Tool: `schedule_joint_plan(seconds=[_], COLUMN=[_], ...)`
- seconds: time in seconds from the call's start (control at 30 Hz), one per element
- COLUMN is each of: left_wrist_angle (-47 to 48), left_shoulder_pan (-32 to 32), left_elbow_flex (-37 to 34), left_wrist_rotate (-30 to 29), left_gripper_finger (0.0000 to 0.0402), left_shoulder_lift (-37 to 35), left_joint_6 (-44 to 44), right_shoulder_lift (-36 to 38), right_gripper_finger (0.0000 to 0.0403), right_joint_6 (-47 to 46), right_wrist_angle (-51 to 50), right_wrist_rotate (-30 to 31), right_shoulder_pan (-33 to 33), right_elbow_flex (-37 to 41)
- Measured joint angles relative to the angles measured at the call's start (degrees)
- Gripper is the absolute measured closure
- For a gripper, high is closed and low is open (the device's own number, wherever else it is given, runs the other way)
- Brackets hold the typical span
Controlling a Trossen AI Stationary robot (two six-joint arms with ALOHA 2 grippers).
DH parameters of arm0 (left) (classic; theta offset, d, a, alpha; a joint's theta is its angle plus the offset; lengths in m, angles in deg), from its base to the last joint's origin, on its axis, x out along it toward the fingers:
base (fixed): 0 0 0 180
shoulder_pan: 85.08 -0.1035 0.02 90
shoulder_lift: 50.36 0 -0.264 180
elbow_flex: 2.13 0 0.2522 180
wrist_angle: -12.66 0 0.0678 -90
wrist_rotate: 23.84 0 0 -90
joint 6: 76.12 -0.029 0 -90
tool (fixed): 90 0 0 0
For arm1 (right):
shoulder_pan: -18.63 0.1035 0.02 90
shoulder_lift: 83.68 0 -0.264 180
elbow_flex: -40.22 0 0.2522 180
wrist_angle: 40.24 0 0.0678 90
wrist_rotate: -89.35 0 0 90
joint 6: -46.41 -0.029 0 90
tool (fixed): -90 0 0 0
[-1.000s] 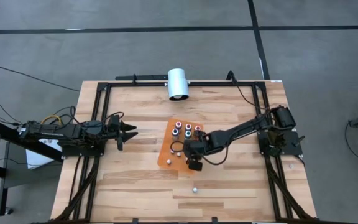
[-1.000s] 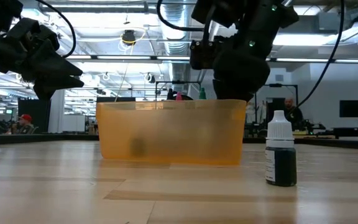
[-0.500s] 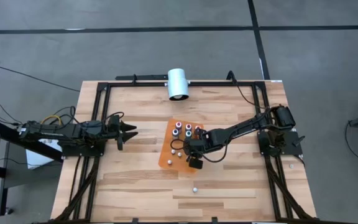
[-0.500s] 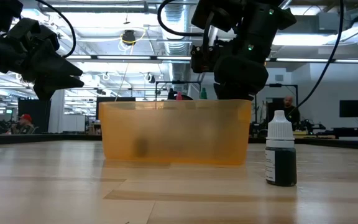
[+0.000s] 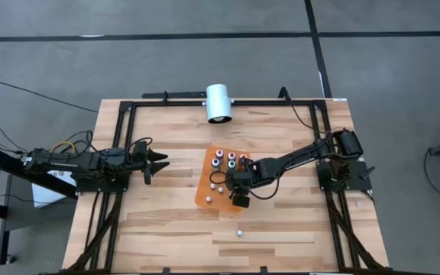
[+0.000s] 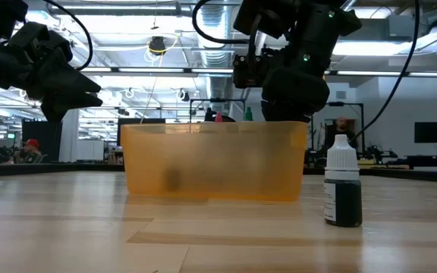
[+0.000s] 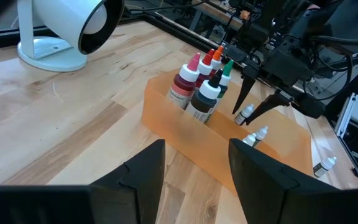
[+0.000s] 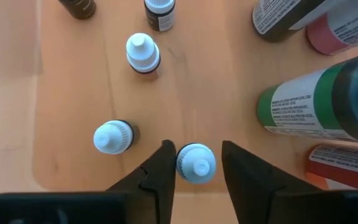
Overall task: Pick & Place food coloring
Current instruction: Put the small blue food coloring bottle into the orange bin, then put the small green food coloring bottle into the orange bin
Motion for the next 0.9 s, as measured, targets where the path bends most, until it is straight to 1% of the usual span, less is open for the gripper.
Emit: schedule_joint_plan(seconds=[0.57, 0.67, 0.9], left_wrist_angle=[0.00, -0.02, -0.02], left_shoulder_pan=[-0.01, -0.01, -0.01], left_elbow_flex=[-0.02, -0.02, -0.02], left_wrist_rotate=[0.01, 0.01, 0.01], left_gripper_finger=[0.0233, 0.0233, 0.0233], left_shoulder_lift=[-0.02, -0.01, -0.02], left_joint_6=[0.00, 0.00, 0.00], right_shoulder_lift=[0.00, 0.00, 0.24], right_gripper_finger=[0.0245, 0.0244, 0.0255], right_joint_6=[0.00, -0.02, 1.04], right_wrist_angle=[-0.01, -0.62, -6.96], right_wrist_rotate=[0.04, 0.04, 0.07], right_shoulder_pan=[-0.06, -0.11, -0.13], right_elbow_flex=[0.00, -0.36, -5.36])
